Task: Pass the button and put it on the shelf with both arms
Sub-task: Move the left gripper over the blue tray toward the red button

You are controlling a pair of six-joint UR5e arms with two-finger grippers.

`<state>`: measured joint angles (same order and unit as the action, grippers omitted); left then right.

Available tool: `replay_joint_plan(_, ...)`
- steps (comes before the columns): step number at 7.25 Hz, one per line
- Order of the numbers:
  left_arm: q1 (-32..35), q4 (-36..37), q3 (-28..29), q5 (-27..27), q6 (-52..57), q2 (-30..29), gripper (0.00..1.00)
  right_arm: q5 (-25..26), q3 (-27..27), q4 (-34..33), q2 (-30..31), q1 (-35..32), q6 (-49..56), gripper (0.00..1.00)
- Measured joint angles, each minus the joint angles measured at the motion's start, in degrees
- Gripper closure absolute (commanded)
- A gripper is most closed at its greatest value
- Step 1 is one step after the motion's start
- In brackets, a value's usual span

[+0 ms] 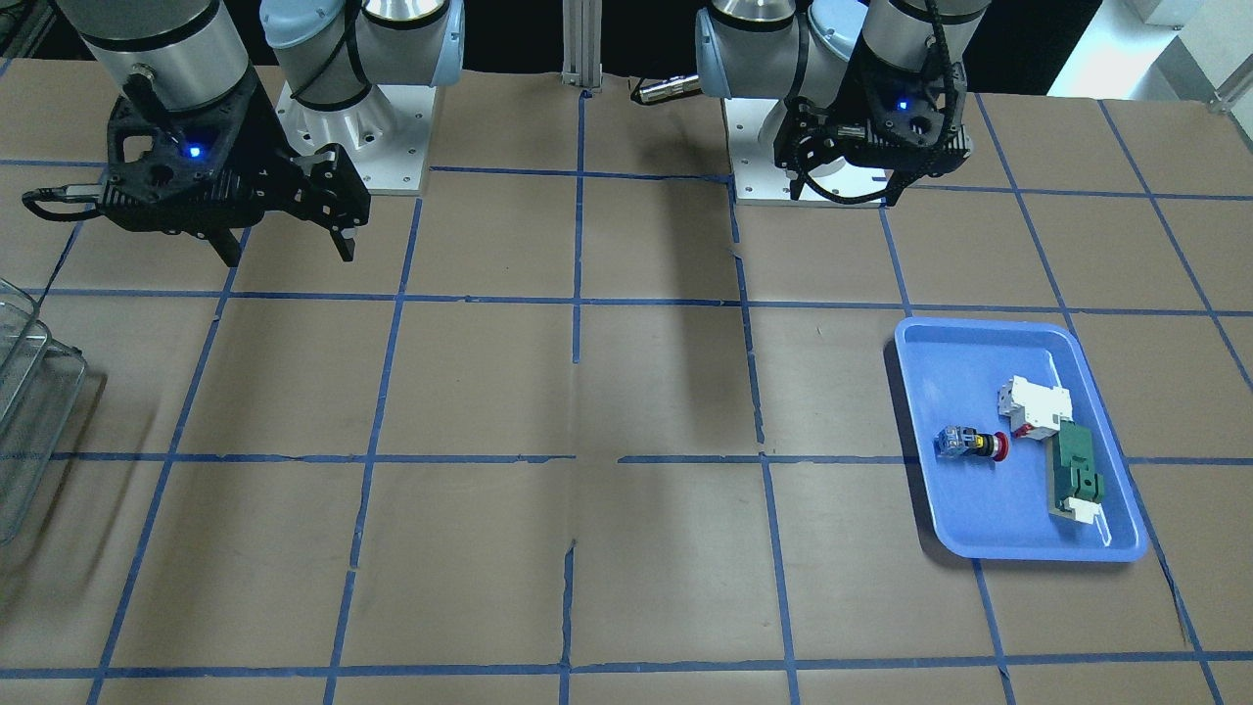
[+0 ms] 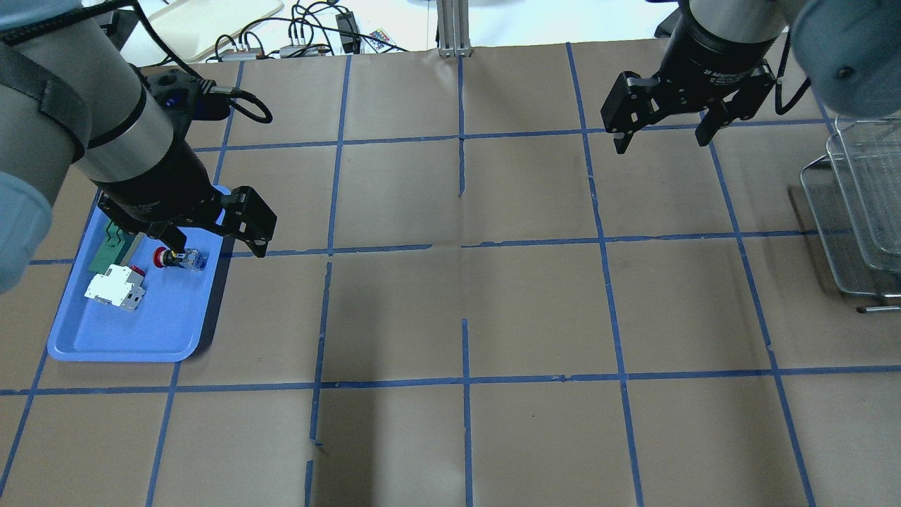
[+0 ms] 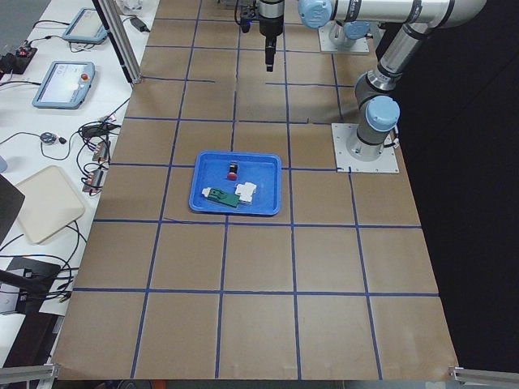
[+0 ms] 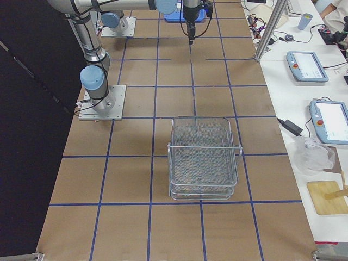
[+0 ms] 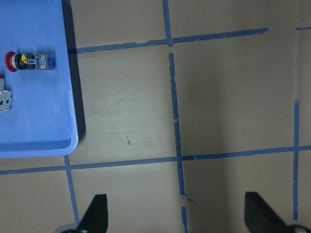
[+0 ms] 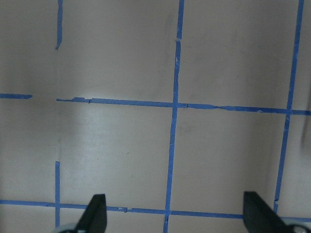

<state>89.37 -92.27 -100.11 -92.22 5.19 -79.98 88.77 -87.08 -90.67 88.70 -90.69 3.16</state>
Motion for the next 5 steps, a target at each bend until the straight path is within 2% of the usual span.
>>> replay_joint_plan(5,-2.54,0.99,-0.44,-0.16,-1.37,-1.25,0.00,0.05,0.76,-0.59,-0.75,-1.39,-0.38,0.00)
